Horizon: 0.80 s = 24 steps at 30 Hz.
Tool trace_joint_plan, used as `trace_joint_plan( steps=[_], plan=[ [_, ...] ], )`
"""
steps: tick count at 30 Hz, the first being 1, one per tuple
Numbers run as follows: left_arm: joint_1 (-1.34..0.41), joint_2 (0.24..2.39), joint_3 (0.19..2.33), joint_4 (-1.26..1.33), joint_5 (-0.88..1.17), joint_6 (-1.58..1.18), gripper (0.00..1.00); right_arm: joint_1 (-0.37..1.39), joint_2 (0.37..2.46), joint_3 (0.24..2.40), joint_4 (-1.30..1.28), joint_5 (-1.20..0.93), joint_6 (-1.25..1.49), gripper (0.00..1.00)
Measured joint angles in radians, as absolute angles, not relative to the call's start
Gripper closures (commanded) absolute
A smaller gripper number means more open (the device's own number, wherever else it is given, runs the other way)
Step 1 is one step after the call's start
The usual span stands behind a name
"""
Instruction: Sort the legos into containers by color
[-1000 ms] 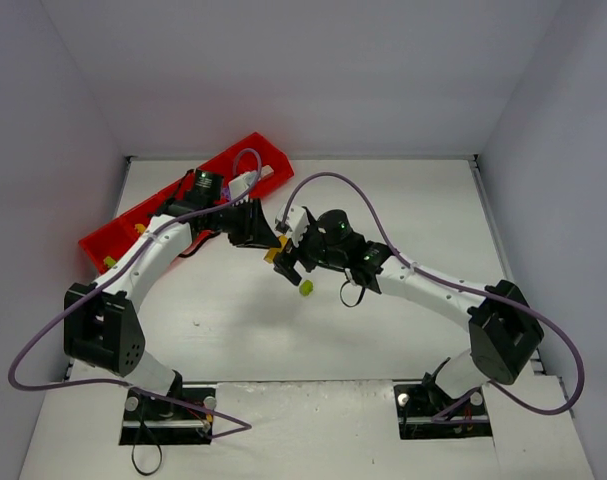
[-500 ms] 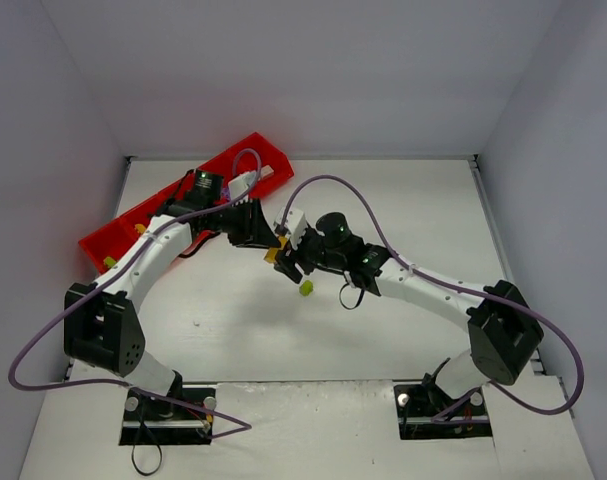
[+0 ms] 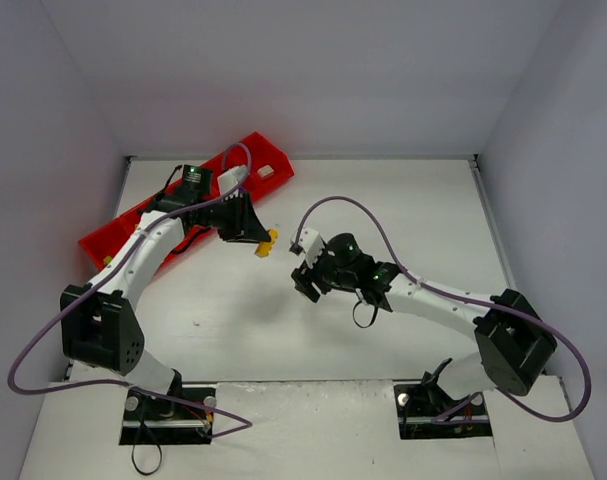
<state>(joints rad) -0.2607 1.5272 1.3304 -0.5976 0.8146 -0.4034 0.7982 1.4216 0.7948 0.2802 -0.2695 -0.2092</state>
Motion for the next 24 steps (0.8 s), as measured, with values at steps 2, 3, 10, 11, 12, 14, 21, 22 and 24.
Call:
trace_joint_plan(
  steps=[2, 3, 10, 11, 12, 14, 21, 22, 24],
  plan=[
    [-0.244, 1.527, 1.336, -0.600, 0.814, -0.398, 1.00, 0.796, 1.415, 0.769, 0.260, -0.251, -0.204, 1.00],
    [-0.237, 1.527, 1.338, -0.602, 0.814, -0.397, 1.00, 0.794, 1.410, 0.757, 0.252, -0.245, -0.200, 1.00],
    [-0.197, 1.522, 1.341, -0.629, 0.801, -0.386, 1.00, 0.789, 1.364, 0.735, 0.234, -0.212, -0.179, 1.00],
    [-0.191, 1.520, 1.342, -0.633, 0.792, -0.385, 1.00, 0.786, 1.361, 0.735, 0.234, -0.211, -0.179, 1.00],
    [-0.184, 1.518, 1.344, -0.637, 0.778, -0.383, 1.00, 0.783, 1.360, 0.736, 0.234, -0.209, -0.179, 1.00],
    [-0.173, 1.513, 1.347, -0.641, 0.736, -0.380, 1.00, 0.772, 1.360, 0.737, 0.234, -0.208, -0.176, 1.00],
    [-0.098, 1.484, 1.386, -0.655, 0.490, -0.379, 1.00, 0.733, 1.360, 0.757, 0.230, -0.210, -0.157, 1.00],
    [-0.081, 1.481, 1.396, -0.654, 0.443, -0.379, 1.00, 0.728, 1.359, 0.761, 0.229, -0.211, -0.157, 1.00],
    [-0.047, 1.473, 1.413, -0.651, 0.354, -0.385, 1.00, 0.714, 1.359, 0.765, 0.227, -0.215, -0.156, 1.00]
  ],
)
